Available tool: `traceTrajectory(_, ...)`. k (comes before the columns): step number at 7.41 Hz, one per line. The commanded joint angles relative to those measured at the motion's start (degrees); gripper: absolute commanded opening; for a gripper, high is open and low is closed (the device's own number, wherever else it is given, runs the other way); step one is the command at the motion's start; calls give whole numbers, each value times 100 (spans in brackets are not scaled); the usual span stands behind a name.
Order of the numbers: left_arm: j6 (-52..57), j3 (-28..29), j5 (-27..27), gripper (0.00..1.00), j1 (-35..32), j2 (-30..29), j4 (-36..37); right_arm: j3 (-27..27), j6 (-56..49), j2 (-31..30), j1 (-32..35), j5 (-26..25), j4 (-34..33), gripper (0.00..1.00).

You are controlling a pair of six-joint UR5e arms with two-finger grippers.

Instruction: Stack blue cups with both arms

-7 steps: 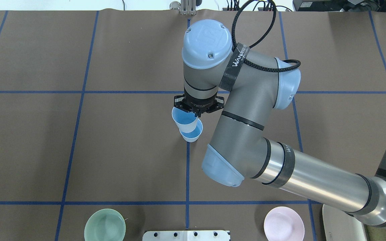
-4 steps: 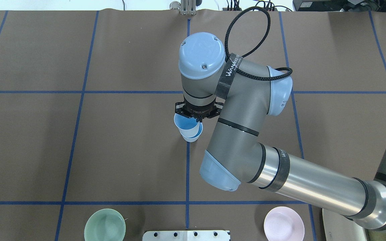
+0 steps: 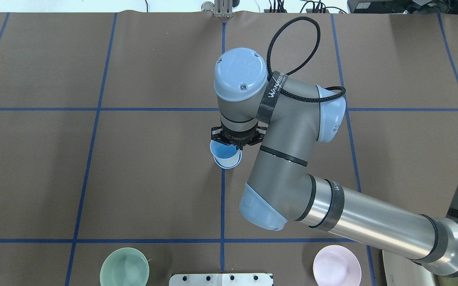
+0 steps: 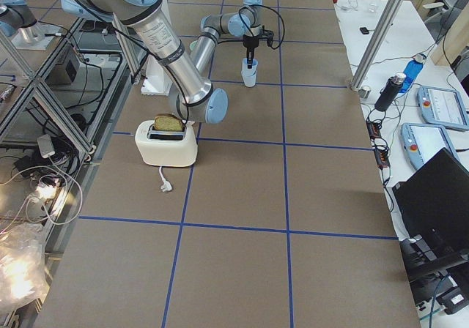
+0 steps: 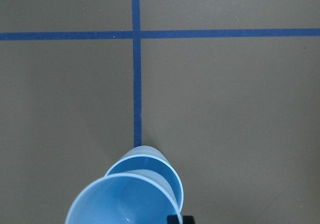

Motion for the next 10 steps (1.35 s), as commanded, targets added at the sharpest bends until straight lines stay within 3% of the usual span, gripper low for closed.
traceTrajectory(1, 0, 0, 0, 98, 0, 0, -9, -8, 0, -23, -29, -329, 16, 99)
traceTrajectory(2, 0, 9, 0, 98, 0, 0, 0, -17, -17, -14, -64, -628, 16, 100)
traceTrajectory(5, -17, 18, -26, 98, 9, -9, 0, 114, -332, 39, 250, -561, 16, 100)
traceTrajectory(8, -296, -8, -53, 98, 9, -26, 27, 115, -2198, -530, 1706, 404, 33, 100)
traceTrajectory(10, -598, -17, -44, 98, 18, -44, -70, 97, -3928, -1310, 2812, 983, 390, 100)
